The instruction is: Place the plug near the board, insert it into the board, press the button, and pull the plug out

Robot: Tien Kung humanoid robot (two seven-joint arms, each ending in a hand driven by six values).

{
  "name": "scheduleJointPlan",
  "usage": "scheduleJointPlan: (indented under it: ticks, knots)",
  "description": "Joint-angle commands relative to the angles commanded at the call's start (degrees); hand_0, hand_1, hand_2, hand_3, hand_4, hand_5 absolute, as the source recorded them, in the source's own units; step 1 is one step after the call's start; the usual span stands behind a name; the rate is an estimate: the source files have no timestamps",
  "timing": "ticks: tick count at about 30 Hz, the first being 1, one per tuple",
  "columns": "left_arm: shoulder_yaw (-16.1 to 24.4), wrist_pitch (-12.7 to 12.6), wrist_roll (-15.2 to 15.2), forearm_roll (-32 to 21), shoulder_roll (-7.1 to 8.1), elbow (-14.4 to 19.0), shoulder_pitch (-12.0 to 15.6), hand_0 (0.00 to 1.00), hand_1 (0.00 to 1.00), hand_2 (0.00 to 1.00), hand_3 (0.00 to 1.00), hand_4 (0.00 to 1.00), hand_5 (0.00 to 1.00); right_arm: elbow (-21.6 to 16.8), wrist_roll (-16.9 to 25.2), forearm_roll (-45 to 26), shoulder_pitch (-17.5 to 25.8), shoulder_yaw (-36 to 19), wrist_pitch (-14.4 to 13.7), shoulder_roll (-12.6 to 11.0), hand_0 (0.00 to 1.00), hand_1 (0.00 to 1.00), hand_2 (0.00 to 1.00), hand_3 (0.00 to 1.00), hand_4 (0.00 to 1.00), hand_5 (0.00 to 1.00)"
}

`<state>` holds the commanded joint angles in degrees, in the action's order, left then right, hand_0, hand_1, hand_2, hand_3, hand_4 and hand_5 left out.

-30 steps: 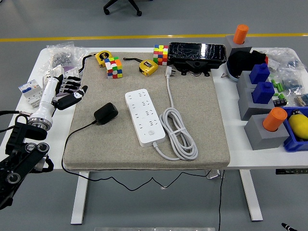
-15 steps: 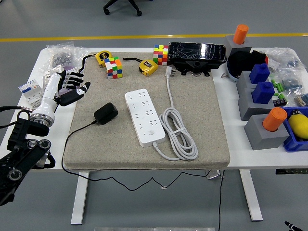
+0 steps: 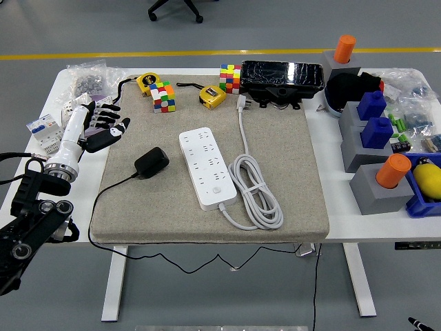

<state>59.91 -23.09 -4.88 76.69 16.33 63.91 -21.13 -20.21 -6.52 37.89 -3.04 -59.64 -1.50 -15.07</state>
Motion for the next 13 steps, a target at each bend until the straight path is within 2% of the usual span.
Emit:
scheduleJointPlan:
  ticks: [13]
  knots:
    - [-1.19, 0.11, 0.12, 0.27, -0.09, -0.18, -0.19, 0.509, 0.576, 0.556, 0.577, 0.764, 0.287, 1.02, 0.11, -0.63, -0.20, 0.71, 0.04, 0.45, 0.544, 0.646, 0.664, 0.565, 0.907, 0.427]
